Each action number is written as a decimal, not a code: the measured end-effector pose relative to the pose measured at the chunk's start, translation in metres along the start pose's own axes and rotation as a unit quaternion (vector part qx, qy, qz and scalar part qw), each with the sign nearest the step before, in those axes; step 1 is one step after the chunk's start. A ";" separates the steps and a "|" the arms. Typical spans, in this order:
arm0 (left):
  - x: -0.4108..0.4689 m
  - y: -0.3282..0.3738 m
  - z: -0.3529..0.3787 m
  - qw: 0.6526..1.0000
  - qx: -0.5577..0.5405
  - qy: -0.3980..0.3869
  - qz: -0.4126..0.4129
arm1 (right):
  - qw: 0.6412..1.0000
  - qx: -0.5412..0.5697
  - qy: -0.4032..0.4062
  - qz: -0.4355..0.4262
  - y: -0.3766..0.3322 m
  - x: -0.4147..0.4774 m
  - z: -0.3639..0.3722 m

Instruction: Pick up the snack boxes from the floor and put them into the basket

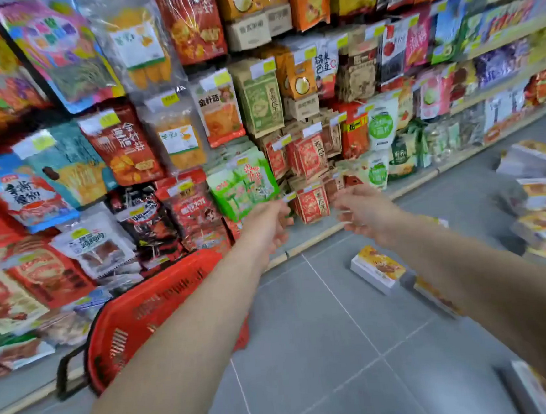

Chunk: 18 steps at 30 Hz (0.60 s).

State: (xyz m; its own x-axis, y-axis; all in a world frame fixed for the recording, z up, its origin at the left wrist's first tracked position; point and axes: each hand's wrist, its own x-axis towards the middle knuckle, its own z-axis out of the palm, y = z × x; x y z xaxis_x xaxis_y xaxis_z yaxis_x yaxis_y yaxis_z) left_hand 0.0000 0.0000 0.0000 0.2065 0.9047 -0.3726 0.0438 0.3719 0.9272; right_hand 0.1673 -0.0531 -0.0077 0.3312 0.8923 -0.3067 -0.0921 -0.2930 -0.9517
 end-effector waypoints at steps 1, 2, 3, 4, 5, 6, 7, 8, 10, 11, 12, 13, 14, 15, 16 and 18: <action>0.006 -0.006 0.009 1.000 -0.001 -0.013 -0.006 | 1.000 0.000 0.010 0.006 0.006 0.004 -0.005; 0.017 -0.013 0.021 1.000 0.012 -0.015 -0.020 | 0.999 0.005 0.031 0.018 0.014 0.013 -0.015; 0.026 -0.022 0.033 0.999 0.020 -0.023 -0.039 | 0.998 0.012 0.047 0.033 0.025 0.023 -0.026; 0.038 -0.032 0.042 0.998 0.033 -0.033 -0.052 | 0.997 0.020 0.052 0.052 0.037 0.032 -0.036; 0.047 -0.039 0.056 0.996 0.036 -0.042 -0.065 | 0.995 0.027 0.063 0.073 0.048 0.042 -0.048; 0.057 -0.045 0.068 0.995 0.039 -0.048 -0.077 | 0.993 0.035 0.074 0.087 0.058 0.052 -0.059; 0.068 -0.050 0.081 0.994 0.039 -0.054 -0.090 | 0.991 0.043 0.085 0.097 0.067 0.063 -0.071; 0.077 -0.053 0.093 0.992 0.036 -0.062 -0.100 | 0.988 0.054 0.099 0.106 0.073 0.073 -0.081; 0.102 -0.060 0.118 0.989 0.044 -0.074 -0.120 | 0.981 0.081 0.123 0.127 0.090 0.097 -0.104; 0.114 -0.063 0.129 0.988 0.049 -0.074 -0.129 | 0.978 0.085 0.129 0.138 0.097 0.109 -0.114; 0.129 -0.066 0.143 0.987 0.052 -0.072 -0.137 | 0.976 0.085 0.135 0.151 0.103 0.121 -0.127; 0.142 -0.069 0.155 0.985 0.057 -0.069 -0.146 | 0.974 0.082 0.138 0.162 0.109 0.131 -0.138; 0.151 -0.071 0.162 0.984 0.058 -0.069 -0.155 | 0.972 0.080 0.143 0.171 0.115 0.139 -0.147; 0.165 -0.074 0.174 0.981 0.059 -0.075 -0.168 | 0.968 0.077 0.154 0.184 0.121 0.153 -0.160; 0.178 -0.077 0.183 0.980 0.055 -0.080 -0.175 | 0.964 0.078 0.165 0.195 0.125 0.163 -0.171; 0.202 -0.083 0.194 0.976 0.050 -0.080 -0.198 | 0.956 0.081 0.184 0.212 0.131 0.181 -0.190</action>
State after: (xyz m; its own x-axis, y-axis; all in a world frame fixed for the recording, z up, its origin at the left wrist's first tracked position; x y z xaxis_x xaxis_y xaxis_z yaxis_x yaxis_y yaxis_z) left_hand 0.2274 0.1117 -0.1454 0.3041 0.6475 -0.6987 0.2440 0.6561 0.7142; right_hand 0.3939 0.0048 -0.1853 0.5374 0.5142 -0.6684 -0.4265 -0.5181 -0.7414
